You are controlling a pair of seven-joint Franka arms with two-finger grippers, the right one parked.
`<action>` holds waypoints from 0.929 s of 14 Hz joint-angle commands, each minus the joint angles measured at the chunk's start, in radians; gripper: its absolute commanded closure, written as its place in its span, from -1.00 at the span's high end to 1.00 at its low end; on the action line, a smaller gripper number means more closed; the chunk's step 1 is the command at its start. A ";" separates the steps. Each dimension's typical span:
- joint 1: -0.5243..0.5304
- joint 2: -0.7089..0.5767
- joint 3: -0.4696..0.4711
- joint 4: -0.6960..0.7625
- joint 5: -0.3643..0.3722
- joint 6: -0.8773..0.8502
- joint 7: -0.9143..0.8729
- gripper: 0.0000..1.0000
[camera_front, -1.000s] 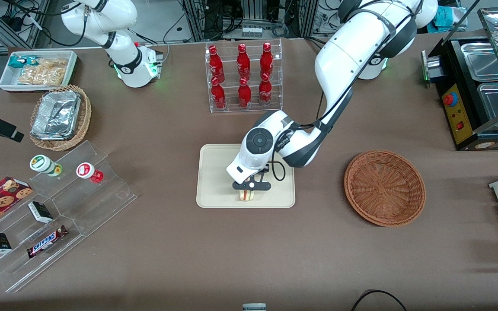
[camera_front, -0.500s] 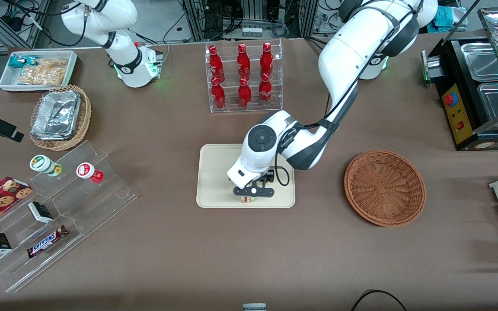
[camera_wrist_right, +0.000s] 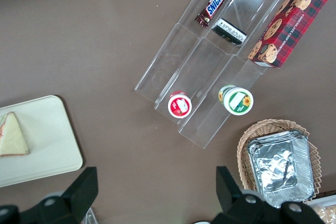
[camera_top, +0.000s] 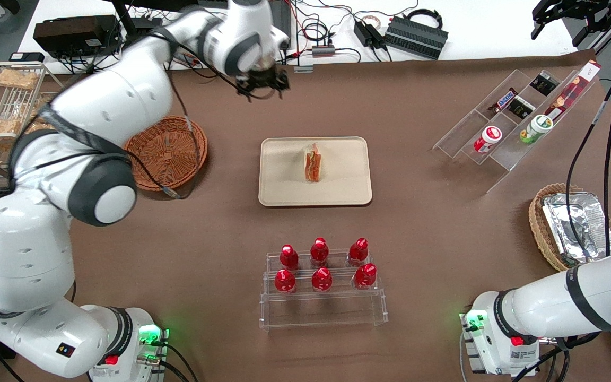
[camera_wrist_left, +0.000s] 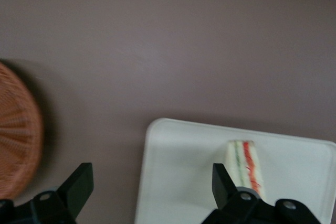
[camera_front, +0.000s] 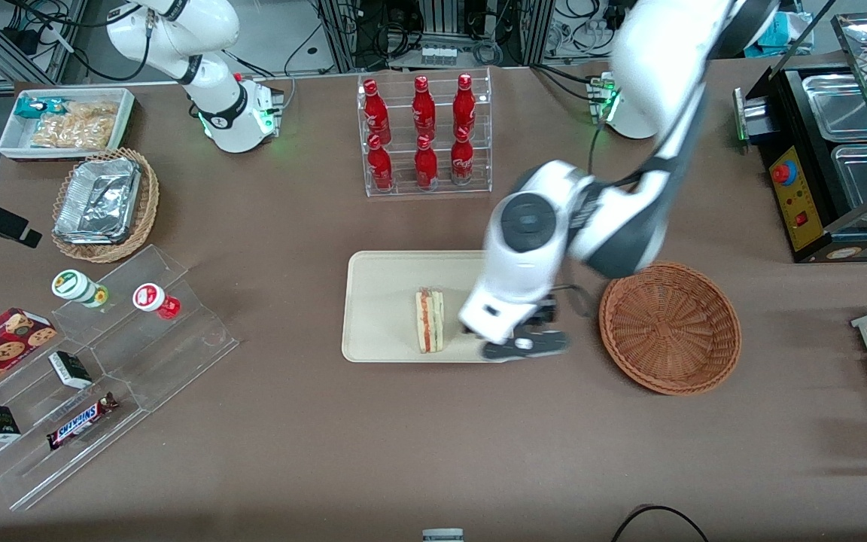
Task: Place sandwich from basket to tray
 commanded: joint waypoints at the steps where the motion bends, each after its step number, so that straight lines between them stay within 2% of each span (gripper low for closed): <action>1: 0.122 -0.154 0.001 -0.116 -0.065 -0.100 0.206 1.00; 4: 0.281 -0.226 0.001 -0.108 -0.108 -0.242 0.456 1.00; 8: 0.412 -0.277 0.005 -0.096 -0.105 -0.369 0.515 1.00; 13: 0.411 -0.279 -0.012 -0.007 -0.091 -0.468 0.503 1.00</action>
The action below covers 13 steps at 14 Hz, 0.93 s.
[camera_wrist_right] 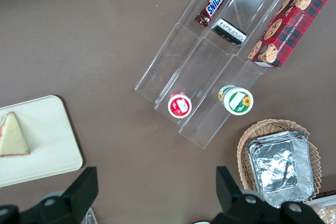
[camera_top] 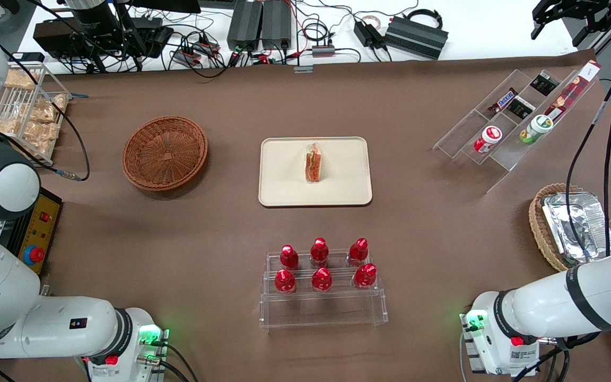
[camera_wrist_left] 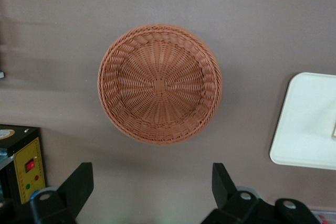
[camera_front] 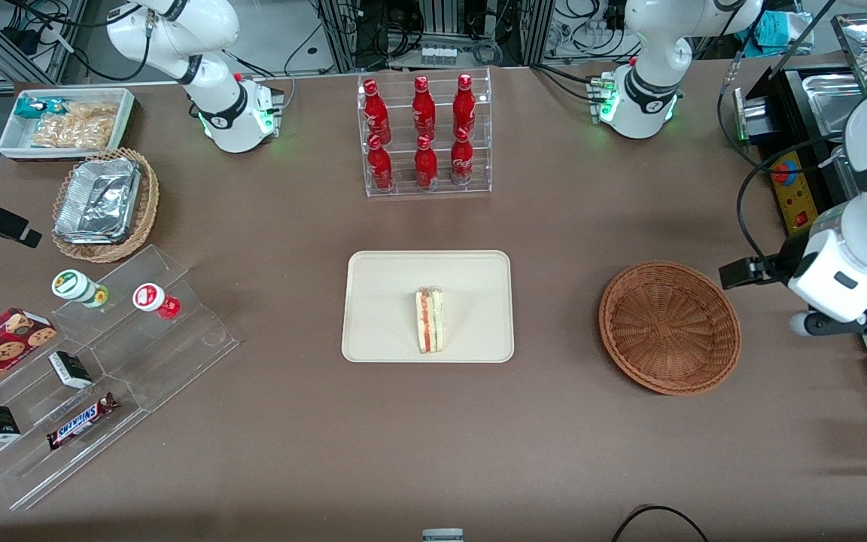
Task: Place sandwich from basket to tray
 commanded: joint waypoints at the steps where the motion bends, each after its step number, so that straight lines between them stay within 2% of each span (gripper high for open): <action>1: -0.025 -0.006 -0.019 0.041 0.003 -0.035 -0.013 1.00; 4: -0.022 -0.108 -0.016 -0.006 0.003 -0.193 -0.018 1.00; 9: -0.038 -0.305 -0.019 -0.242 0.008 -0.070 -0.015 1.00; 13: -0.041 -0.295 -0.039 -0.226 0.003 -0.067 -0.016 1.00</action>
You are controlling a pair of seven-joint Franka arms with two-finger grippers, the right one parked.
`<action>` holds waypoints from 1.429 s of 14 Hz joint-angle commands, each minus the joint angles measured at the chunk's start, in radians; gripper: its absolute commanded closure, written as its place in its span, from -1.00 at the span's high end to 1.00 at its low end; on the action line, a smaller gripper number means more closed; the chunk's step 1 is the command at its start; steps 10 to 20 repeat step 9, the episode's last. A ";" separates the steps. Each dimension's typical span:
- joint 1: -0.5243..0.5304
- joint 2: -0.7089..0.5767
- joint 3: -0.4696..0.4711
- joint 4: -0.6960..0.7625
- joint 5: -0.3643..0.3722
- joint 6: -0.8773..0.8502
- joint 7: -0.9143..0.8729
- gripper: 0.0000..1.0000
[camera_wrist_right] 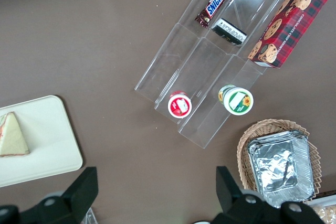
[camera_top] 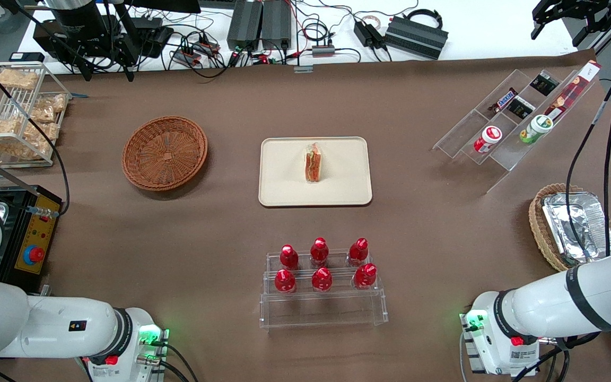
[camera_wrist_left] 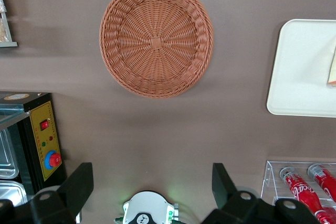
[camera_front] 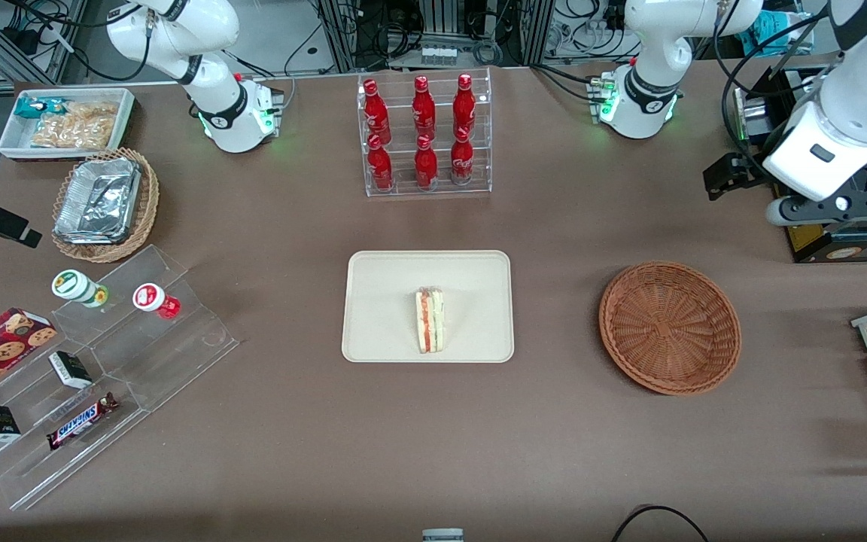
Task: Place sandwich from basket to tray
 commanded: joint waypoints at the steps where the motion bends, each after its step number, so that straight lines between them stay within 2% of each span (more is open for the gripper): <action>1: -0.004 0.000 -0.008 0.002 -0.001 0.022 -0.008 1.00; 20: -0.001 0.021 -0.006 0.014 -0.002 0.029 -0.005 1.00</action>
